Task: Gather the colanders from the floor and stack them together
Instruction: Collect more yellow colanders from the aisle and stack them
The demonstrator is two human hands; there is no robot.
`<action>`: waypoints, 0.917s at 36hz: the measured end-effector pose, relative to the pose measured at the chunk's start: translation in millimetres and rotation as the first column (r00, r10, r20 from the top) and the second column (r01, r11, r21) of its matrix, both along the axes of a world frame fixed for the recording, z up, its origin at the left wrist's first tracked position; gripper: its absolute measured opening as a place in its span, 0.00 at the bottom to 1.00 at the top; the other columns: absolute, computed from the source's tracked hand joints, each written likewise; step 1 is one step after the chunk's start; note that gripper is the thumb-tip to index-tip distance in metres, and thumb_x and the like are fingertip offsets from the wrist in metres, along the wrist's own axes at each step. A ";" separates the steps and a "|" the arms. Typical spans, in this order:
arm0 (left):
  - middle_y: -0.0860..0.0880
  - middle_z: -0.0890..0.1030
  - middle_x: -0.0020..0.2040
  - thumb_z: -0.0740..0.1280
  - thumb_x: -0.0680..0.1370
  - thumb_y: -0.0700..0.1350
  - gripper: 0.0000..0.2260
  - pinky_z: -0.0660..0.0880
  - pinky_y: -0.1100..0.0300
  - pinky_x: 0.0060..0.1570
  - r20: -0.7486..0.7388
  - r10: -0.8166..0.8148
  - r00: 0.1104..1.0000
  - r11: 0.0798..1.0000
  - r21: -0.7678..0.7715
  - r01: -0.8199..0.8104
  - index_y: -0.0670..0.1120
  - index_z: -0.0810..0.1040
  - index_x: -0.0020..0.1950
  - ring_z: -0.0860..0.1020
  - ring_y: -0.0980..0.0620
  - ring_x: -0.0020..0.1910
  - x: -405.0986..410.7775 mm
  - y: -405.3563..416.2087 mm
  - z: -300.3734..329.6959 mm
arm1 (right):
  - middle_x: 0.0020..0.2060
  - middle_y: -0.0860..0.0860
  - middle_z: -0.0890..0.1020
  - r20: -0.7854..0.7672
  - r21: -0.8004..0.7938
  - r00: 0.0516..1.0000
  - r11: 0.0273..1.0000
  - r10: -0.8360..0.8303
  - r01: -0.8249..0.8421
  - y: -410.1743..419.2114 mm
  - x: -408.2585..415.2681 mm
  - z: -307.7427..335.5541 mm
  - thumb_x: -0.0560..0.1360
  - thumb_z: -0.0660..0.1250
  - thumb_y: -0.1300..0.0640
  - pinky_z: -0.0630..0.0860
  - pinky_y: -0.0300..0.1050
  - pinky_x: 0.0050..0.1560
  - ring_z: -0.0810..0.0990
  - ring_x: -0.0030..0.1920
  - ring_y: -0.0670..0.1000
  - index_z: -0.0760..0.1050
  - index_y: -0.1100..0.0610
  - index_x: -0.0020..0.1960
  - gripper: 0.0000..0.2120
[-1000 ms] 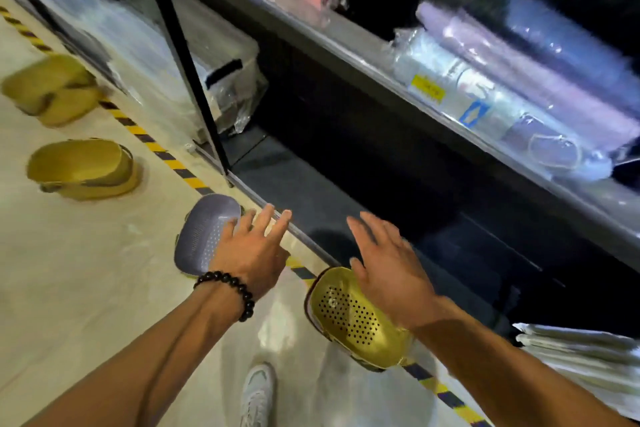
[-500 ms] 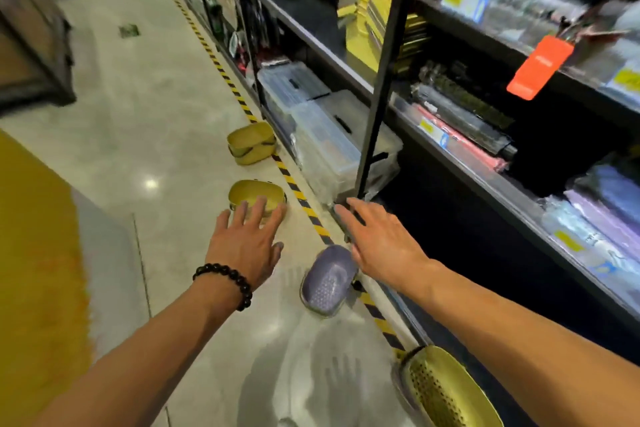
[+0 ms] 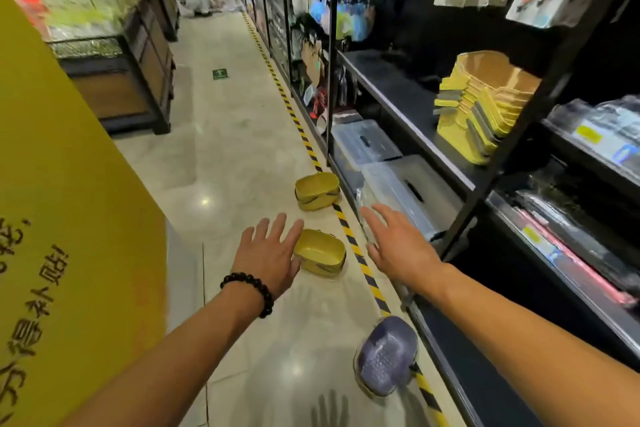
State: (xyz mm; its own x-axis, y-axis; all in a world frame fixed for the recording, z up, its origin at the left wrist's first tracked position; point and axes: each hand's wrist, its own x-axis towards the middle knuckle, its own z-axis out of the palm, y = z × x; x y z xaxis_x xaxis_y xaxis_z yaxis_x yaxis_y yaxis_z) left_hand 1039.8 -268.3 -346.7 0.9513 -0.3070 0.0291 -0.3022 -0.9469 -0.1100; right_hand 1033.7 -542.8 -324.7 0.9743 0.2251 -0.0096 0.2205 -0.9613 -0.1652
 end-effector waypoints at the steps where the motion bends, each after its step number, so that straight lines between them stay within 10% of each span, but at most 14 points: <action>1: 0.47 0.65 0.77 0.59 0.78 0.62 0.31 0.67 0.42 0.64 0.006 0.000 1.000 1.000 0.003 0.000 0.56 0.56 0.79 0.67 0.40 0.71 11.4 3.0 2.7 | 0.79 0.56 0.58 0.003 0.002 1.000 1.000 0.000 0.000 1.7 11.5 2.5 0.81 0.63 0.51 0.68 0.59 0.71 0.62 0.75 0.61 0.53 0.50 0.80 0.32; 33: 0.47 0.55 0.80 0.54 0.81 0.62 0.31 0.61 0.42 0.70 -0.134 -0.005 0.991 0.998 0.054 0.012 0.56 0.46 0.80 0.59 0.40 0.75 575.7 39.5 -41.4 | 0.78 0.56 0.60 -0.134 -0.139 0.991 0.990 0.003 -0.022 -5.2 581.9 -43.8 0.81 0.61 0.51 0.71 0.60 0.67 0.63 0.74 0.62 0.52 0.49 0.80 0.31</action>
State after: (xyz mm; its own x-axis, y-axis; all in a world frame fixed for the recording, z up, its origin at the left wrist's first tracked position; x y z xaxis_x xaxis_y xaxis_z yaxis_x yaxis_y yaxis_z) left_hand 1615.5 -228.8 -388.1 0.9428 -0.3130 -0.1150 -0.3259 -0.9379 -0.1191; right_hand 1615.6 -548.0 -368.5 0.9593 0.2243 -0.1717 0.2175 -0.9744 -0.0577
